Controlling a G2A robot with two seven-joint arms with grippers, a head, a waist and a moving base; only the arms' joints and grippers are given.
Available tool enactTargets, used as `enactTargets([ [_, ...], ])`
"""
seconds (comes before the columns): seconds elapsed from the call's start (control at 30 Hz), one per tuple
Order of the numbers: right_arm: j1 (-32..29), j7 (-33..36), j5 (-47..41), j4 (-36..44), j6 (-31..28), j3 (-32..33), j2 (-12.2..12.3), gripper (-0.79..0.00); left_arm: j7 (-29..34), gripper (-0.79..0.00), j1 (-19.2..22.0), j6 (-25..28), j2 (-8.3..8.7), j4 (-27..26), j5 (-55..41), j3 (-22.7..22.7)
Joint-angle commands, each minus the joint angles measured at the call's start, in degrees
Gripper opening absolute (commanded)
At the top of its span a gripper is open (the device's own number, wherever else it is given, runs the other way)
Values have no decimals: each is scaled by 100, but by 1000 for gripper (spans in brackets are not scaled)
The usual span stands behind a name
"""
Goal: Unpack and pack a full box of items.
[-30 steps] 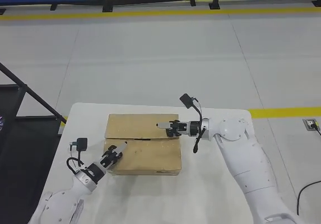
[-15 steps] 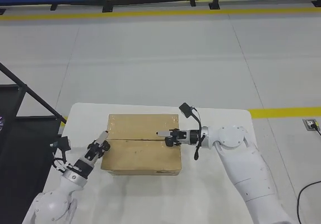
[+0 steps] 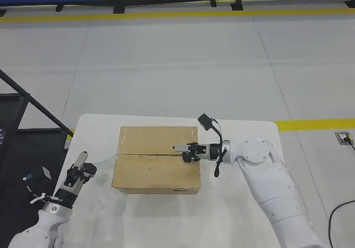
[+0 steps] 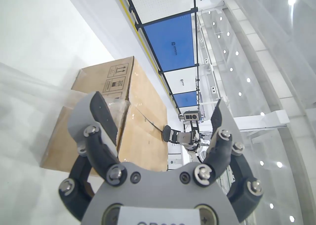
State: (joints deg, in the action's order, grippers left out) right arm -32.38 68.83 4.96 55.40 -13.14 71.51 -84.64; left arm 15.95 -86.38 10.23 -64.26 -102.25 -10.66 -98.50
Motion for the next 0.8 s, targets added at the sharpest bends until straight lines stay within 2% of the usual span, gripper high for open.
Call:
enactTargets([
  [0.0,0,0,0,0,0,0,0,0,0,0,0,0,0,0,-1,0],
  [0.1,0,0,0,0,0,0,0,0,-85,0,45,-224,-14,155,-167,23],
  [0.27,0,0,0,0,0,0,0,0,-504,0,273,-803,-92,823,-559,332],
  [0.4,0,0,0,0,0,0,0,0,-392,0,424,-879,-139,1251,-856,566],
  [0.5,0,0,0,0,0,0,0,0,-645,0,594,-882,-188,1527,-946,735],
  [0.6,0,0,0,0,0,0,0,0,-928,0,890,-887,-241,1804,-1084,873],
  [0.77,0,0,0,0,0,0,0,0,-987,0,1426,-849,-321,2282,-1497,1059],
])
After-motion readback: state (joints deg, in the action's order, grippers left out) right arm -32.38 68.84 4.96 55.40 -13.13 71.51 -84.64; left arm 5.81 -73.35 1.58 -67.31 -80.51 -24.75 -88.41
